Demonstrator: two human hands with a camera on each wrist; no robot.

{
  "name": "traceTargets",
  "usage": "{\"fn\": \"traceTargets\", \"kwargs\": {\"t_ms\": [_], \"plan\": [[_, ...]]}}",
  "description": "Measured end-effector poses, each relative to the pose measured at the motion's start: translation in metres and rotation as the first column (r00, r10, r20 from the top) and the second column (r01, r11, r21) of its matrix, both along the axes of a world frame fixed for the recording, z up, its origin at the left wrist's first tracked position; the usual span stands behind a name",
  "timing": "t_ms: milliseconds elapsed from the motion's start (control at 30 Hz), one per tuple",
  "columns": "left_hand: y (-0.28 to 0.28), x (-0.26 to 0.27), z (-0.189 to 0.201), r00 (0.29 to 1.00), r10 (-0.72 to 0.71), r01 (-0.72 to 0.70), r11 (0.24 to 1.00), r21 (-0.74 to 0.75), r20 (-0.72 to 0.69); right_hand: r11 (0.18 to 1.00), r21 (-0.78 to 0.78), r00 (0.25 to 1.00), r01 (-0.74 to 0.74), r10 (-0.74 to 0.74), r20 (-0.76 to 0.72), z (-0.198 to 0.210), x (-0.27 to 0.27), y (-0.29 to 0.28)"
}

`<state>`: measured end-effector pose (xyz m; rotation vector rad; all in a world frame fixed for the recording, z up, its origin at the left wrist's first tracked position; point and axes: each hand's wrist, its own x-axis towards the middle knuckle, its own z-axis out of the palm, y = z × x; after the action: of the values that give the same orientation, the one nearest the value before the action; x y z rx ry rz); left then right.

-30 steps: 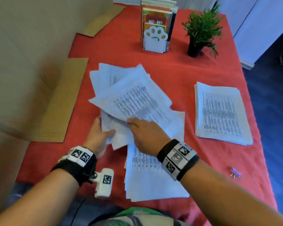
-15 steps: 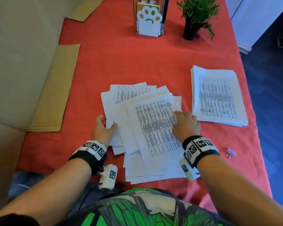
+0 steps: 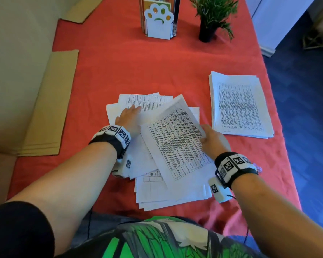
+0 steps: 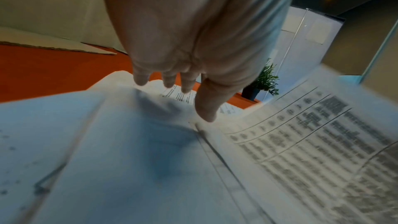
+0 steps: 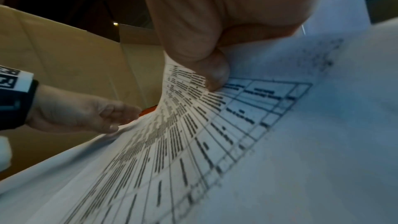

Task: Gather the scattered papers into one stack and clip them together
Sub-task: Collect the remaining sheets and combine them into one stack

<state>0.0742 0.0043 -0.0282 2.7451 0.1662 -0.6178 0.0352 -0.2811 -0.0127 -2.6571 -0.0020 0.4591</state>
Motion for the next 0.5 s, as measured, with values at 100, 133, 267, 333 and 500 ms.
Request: {"fn": "traceTargets", "kwargs": {"t_ms": [100,133,267,333,500], "plan": [[0.003,-0.007,-0.003,0.999,0.031,-0.029,0.998,0.05,-0.035,1.0,0.016,1.0,-0.01,0.01,-0.003,0.008,0.008,-0.008],[0.004,-0.012,-0.005,0.999,0.029,-0.027,0.997,0.077,-0.016,1.0,0.015,1.0,-0.012,0.012,0.023,0.009,0.012,-0.009],[0.008,-0.025,-0.007,0.998,0.056,-0.055,0.998,0.025,-0.02,0.996,-0.055,0.972,0.068,-0.054,0.229,0.014,0.025,-0.015],[0.01,-0.028,-0.006,0.998,0.067,-0.067,0.997,-0.044,0.007,0.986,0.016,0.957,0.169,-0.168,0.238,0.016,0.029,-0.017],[0.01,-0.048,0.002,0.936,0.349,-0.334,0.92,-0.207,0.041,0.953,0.145,0.955,0.267,-0.282,0.093,0.011,0.019,-0.006]]}}
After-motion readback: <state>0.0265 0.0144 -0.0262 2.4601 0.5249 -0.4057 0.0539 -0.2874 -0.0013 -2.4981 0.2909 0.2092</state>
